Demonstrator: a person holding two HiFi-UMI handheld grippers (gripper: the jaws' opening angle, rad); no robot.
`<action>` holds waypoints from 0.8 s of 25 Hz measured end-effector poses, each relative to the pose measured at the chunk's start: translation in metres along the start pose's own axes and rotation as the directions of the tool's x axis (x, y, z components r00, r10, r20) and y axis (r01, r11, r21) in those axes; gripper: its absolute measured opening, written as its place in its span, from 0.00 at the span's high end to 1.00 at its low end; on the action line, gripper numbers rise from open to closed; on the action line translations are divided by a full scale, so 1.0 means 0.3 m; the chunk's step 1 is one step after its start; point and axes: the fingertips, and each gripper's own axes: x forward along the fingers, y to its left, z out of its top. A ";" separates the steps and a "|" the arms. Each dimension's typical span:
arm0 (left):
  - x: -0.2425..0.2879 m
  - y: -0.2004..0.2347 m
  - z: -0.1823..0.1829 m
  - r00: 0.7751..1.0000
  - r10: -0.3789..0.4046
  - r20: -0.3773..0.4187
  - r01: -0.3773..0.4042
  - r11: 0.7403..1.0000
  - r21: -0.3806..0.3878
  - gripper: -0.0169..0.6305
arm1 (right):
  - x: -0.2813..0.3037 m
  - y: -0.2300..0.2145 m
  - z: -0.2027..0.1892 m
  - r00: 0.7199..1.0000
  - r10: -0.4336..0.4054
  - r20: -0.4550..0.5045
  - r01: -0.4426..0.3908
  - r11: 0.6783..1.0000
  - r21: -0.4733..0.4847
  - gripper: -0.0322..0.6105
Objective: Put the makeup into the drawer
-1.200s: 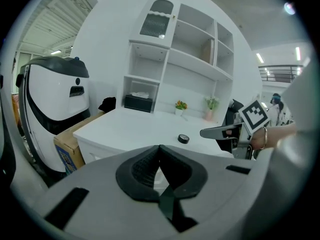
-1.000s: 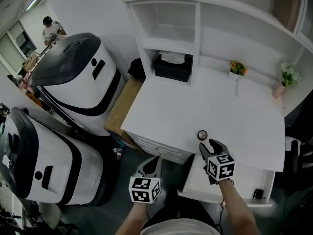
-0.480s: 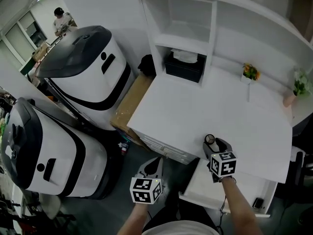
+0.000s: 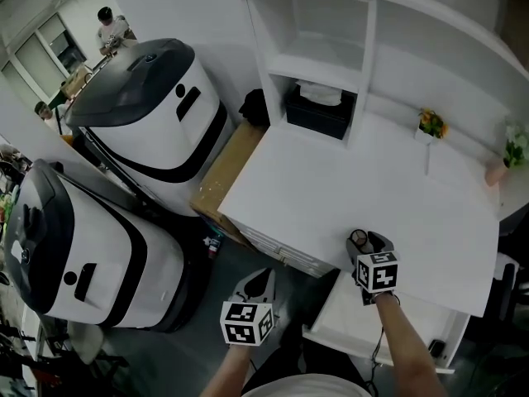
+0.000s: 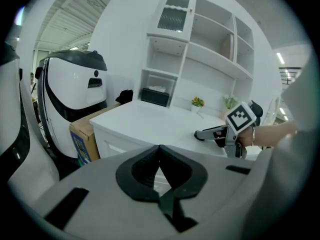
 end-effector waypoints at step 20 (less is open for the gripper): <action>-0.005 -0.016 -0.035 1.000 -0.005 -0.018 0.005 1.000 -0.002 0.97 | 0.023 -0.005 -0.020 0.996 -0.047 -0.077 0.043 0.998 -0.050 0.61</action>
